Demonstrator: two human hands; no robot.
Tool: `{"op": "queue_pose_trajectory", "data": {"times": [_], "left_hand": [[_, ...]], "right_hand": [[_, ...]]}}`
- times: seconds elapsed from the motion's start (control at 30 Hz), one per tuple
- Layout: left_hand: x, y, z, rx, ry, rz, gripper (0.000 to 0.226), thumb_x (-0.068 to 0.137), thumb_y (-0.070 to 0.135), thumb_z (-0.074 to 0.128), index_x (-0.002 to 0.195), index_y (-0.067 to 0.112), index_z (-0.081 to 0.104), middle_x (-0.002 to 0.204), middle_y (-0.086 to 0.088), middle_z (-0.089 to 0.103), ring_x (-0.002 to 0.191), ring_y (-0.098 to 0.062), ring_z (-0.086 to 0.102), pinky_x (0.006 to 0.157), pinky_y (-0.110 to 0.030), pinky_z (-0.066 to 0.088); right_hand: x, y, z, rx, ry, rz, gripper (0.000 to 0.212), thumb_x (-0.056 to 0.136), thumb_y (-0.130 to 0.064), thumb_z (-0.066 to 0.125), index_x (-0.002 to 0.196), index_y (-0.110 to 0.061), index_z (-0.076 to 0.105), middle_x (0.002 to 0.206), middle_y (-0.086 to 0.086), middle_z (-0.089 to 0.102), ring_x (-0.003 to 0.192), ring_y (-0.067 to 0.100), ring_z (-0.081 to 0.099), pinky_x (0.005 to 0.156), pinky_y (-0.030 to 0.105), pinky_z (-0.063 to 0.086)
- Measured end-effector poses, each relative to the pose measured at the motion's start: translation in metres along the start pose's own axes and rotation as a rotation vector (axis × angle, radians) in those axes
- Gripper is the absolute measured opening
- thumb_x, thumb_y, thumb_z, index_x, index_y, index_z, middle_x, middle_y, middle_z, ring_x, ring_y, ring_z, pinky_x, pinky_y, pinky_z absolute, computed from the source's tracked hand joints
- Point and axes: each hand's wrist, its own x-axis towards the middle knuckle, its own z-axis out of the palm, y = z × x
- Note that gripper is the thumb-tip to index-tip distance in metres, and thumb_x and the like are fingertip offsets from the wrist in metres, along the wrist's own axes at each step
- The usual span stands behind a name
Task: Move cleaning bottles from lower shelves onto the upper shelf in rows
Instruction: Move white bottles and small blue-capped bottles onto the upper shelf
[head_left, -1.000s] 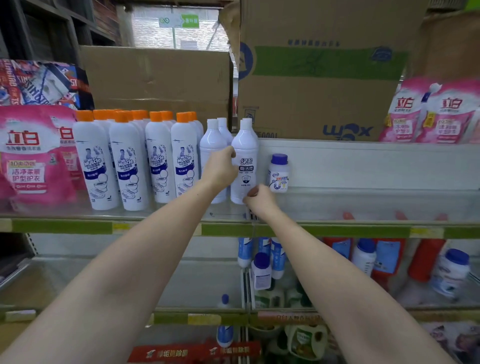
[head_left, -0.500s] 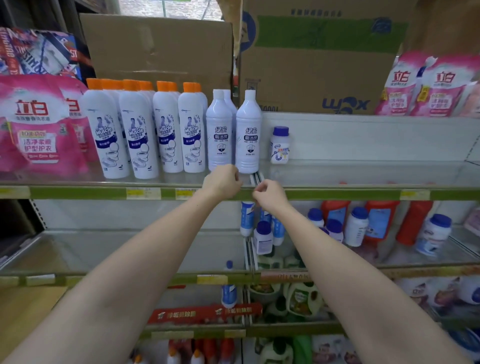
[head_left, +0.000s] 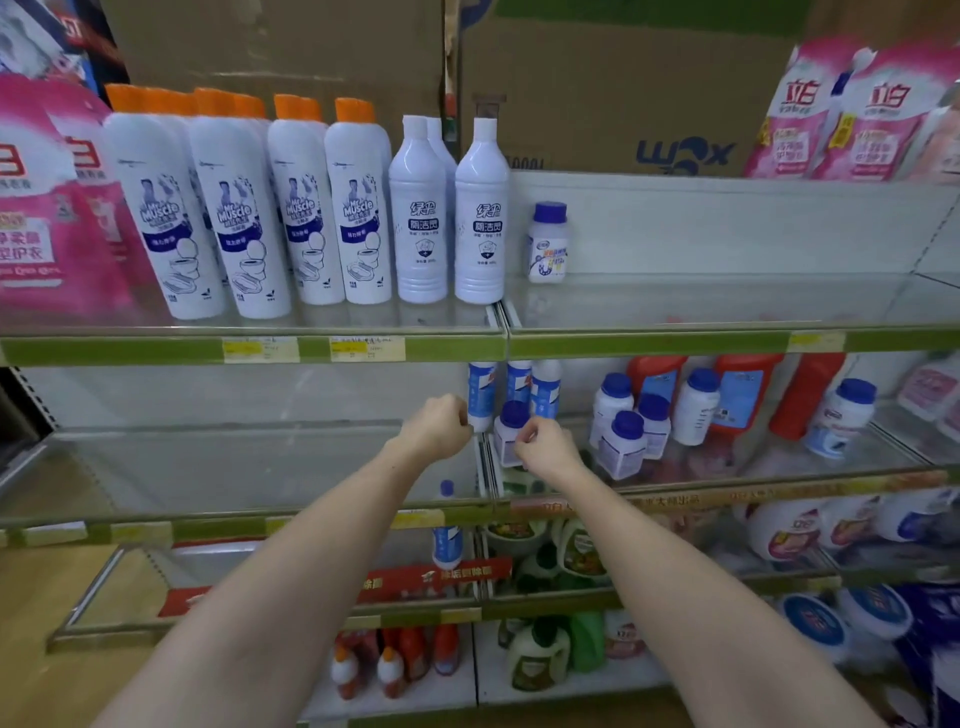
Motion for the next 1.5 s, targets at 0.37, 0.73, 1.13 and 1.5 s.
{"op": "queue_pose_trajectory", "data": {"times": [0.37,0.73,1.13,1.5], "left_hand": [[0.025,-0.005,0.050,-0.021,-0.127,-0.010,0.015,0.093,0.011,0.056,0.080,0.007,0.060,0.092,-0.017,0.066,0.082,-0.030,0.060,0.067,-0.034,0.043],[0.065,0.017,0.082,0.001,-0.157,-0.067,0.013,0.098,0.015,0.050,0.107,0.010,0.059,0.101,-0.012,0.065,0.085,-0.031,0.063,0.069,-0.032,0.045],[0.127,0.036,0.133,-0.128,0.014,-0.214,0.063,0.090,0.017,0.067,0.146,0.016,0.038,0.137,-0.013,0.055,0.118,-0.036,0.058,0.093,-0.045,0.050],[0.145,0.054,0.148,-0.122,0.152,-0.448,0.065,0.081,0.048,0.076,0.134,0.025,0.047,0.117,-0.005,0.067,0.105,-0.030,0.064,0.085,-0.041,0.054]], "right_hand": [[0.027,0.048,0.005,-0.004,-0.053,0.073,0.008,0.097,-0.013,0.060,0.095,-0.020,0.058,0.092,-0.004,0.059,0.083,0.011,0.056,0.072,0.025,0.043],[0.090,0.087,0.001,-0.026,-0.133,0.113,0.012,0.096,-0.014,0.059,0.088,-0.022,0.057,0.093,0.000,0.065,0.089,0.018,0.065,0.085,0.037,0.055],[0.154,0.138,0.007,-0.060,-0.251,0.019,0.007,0.094,-0.014,0.059,0.101,-0.014,0.062,0.098,0.003,0.064,0.088,0.018,0.057,0.066,0.028,0.041],[0.177,0.164,0.033,-0.031,-0.433,-0.048,0.004,0.097,-0.015,0.057,0.100,-0.013,0.059,0.086,-0.001,0.059,0.088,0.021,0.059,0.075,0.034,0.046]]}}
